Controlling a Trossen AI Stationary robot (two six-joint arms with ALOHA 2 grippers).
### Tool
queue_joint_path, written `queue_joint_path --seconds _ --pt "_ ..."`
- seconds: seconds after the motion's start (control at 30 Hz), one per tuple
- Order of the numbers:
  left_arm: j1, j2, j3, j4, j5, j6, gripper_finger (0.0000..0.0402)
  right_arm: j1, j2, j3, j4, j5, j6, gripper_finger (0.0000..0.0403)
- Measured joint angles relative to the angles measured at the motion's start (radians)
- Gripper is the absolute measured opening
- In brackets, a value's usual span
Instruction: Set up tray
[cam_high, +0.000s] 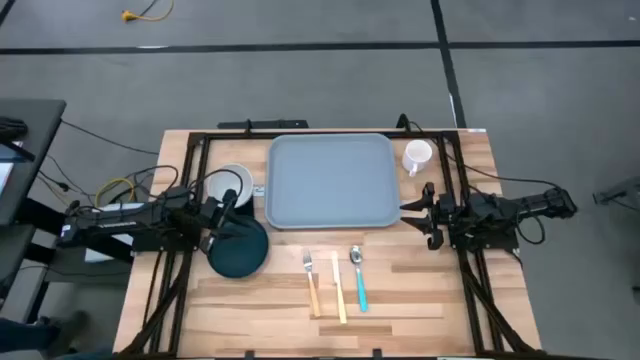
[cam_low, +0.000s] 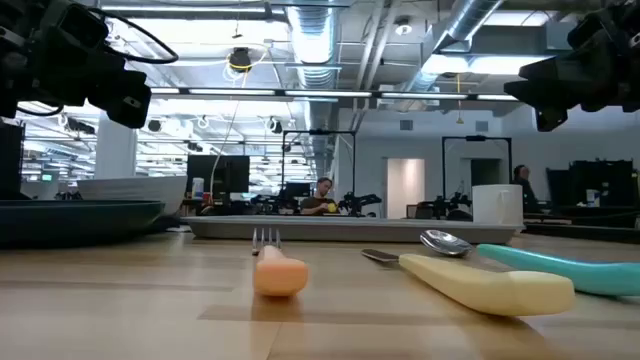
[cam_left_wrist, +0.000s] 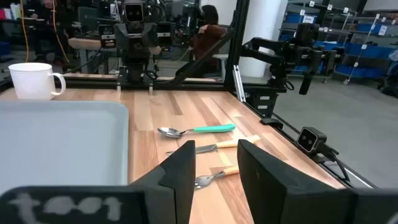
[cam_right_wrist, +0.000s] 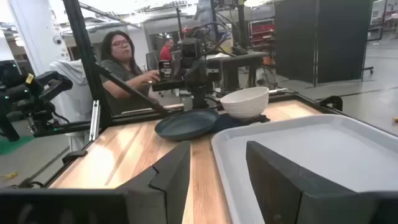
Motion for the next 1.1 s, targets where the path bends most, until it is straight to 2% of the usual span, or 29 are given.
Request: queue_joint_path --seconds 1.1 --pt "0.000 0.000 0.000 0.000 0.000 -0.001 0.0108 0.000 0.000 0.000 0.000 0.000 0.000 0.0150"
